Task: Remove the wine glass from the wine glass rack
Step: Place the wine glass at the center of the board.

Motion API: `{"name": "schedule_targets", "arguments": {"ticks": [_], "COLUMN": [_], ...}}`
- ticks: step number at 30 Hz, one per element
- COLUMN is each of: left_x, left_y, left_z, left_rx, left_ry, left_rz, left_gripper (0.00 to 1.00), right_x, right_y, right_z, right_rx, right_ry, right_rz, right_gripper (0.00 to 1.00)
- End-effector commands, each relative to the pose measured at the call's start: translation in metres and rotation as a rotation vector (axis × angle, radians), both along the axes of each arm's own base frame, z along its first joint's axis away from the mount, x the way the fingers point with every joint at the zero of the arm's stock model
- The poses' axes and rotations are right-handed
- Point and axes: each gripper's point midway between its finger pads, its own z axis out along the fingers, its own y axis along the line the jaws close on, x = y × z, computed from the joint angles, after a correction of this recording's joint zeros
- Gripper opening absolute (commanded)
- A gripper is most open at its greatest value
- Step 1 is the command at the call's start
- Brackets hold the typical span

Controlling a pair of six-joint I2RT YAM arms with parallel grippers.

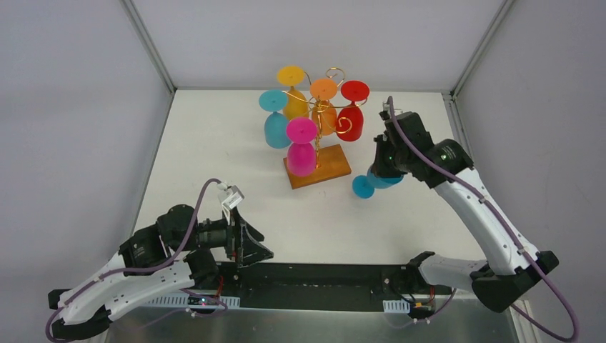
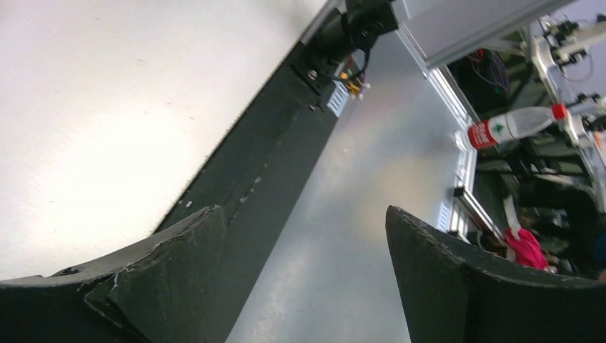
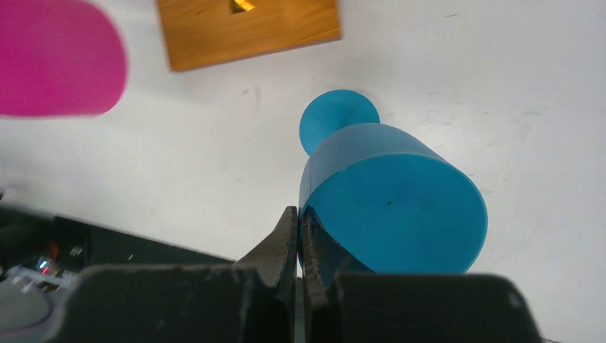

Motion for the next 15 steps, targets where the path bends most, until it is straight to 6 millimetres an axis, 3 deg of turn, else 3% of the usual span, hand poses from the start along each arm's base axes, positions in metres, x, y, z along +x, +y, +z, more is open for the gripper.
{"name": "schedule_targets", "arguments": {"ticks": [1,8,15], "left_x": [0.018,0.028,0.032], "left_y": [0.018,0.035,0.044], "left_z": [0.014,0.019,0.022], "left_rx": [-0.008,-0.025,-0.027], "left_ry": [-0.105,-0.176,-0.210], "left_rz": [0.118,0.206,0.242], "left_gripper": [0.87,0.92,0.94], "right_x": [0.040,0.101,0.151], "right_y": [-0.044,-0.086,-0.102], "right_z": [0.014,0.029,0.026], "right_rx": [-0.152,-0.241,-0.253], "right_ry": [-0.100,-0.148,-0.135], "right_rz": [-0.165,-0.359,-0.441], "right_gripper": [0.00,0.00,0.00]}}
